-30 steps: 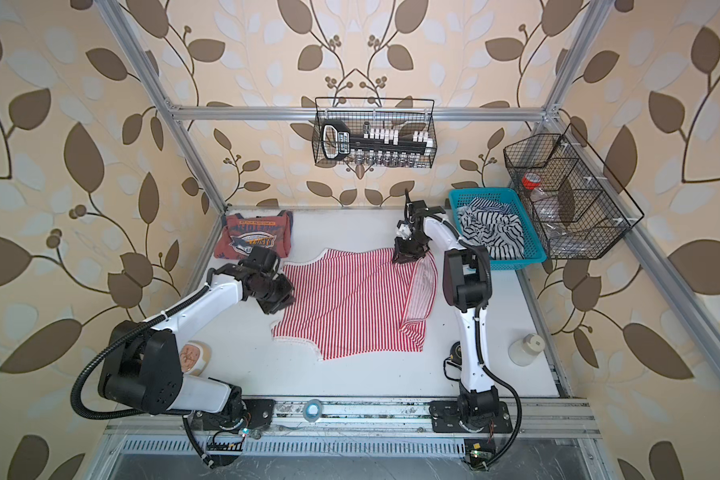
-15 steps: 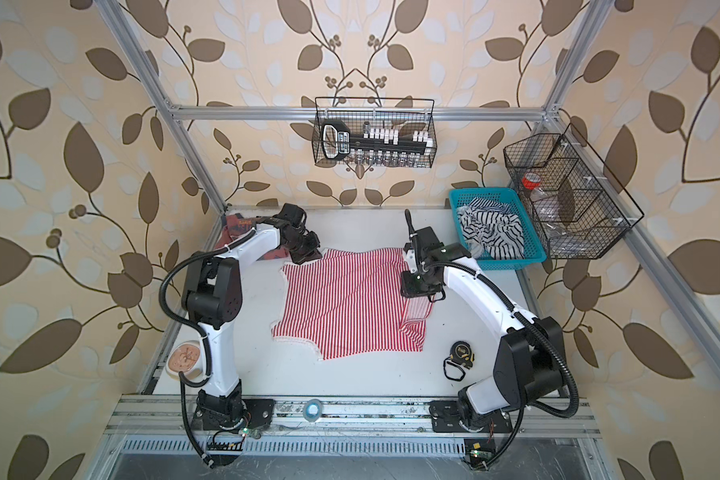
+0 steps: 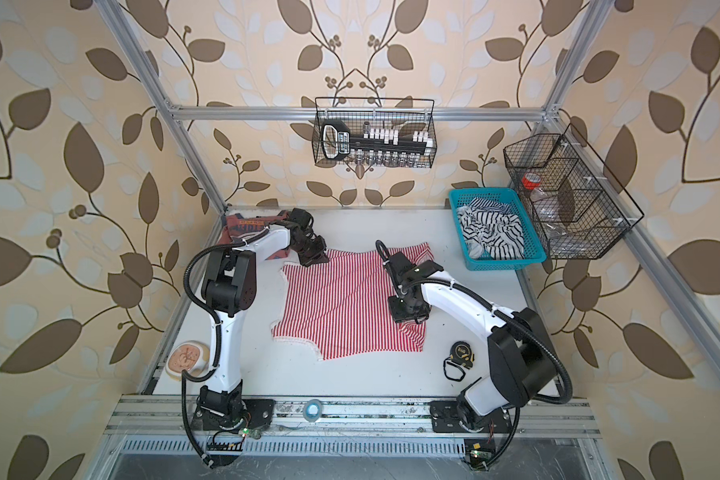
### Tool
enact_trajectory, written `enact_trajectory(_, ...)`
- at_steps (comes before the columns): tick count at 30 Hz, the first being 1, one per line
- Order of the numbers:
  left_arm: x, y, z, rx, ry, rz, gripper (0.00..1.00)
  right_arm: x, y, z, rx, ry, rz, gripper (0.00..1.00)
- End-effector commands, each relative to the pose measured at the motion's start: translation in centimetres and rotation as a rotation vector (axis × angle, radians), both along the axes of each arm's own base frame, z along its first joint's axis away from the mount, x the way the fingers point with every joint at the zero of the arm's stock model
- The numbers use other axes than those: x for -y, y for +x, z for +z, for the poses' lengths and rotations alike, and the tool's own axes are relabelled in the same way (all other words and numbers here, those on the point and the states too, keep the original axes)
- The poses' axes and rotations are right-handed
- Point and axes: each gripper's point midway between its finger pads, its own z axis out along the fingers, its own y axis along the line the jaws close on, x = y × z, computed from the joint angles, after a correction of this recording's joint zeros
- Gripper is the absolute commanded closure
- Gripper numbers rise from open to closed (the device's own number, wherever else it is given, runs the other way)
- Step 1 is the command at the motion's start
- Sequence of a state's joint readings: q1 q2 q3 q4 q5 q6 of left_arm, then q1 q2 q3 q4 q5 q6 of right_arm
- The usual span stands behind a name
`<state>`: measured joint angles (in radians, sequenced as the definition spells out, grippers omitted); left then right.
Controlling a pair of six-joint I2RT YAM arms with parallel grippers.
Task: Fold and stack tank tops
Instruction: Smooth out the tank top at the center of the table.
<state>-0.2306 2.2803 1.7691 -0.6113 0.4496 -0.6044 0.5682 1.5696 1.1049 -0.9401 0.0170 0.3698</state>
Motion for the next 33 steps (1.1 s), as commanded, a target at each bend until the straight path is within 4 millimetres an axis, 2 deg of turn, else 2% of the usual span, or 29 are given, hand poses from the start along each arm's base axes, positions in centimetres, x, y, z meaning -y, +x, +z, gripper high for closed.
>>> enact_trajectory(1,0.7,0.0,-0.2,0.0,-0.011,-0.035,0.98,1.1,-0.8,-1.2,-0.032,-0.091,-0.018,0.56)
enact_trajectory(4,0.7,0.1,-0.7,-0.007,-0.008,-0.033,0.98,1.5,-1.1,-1.4,-0.038,-0.121,-0.025,0.59)
enact_trajectory(8,0.6,0.3,-1.5,-0.019,0.001,-0.03,0.98,2.1,-1.6,-1.6,-0.044,-0.143,-0.04,0.77)
enact_trajectory(13,0.3,0.3,-2.6,-0.04,0.016,-0.024,0.98,2.8,-2.7,-2.0,-0.063,-0.156,-0.053,0.91)
enact_trajectory(15,0.0,0.2,-3.1,-0.048,0.032,-0.018,0.98,3.3,-3.0,-2.0,-0.066,-0.172,-0.06,1.0)
enact_trajectory(23,-3.3,0.4,-4.6,-0.092,0.096,0.067,1.0,5.9,-4.0,-1.1,-0.051,-0.225,-0.108,1.0)
enact_trajectory(33,-6.8,0.8,-5.4,-0.112,0.128,0.138,1.0,9.8,-6.6,0.3,-0.06,-0.285,-0.197,1.0)
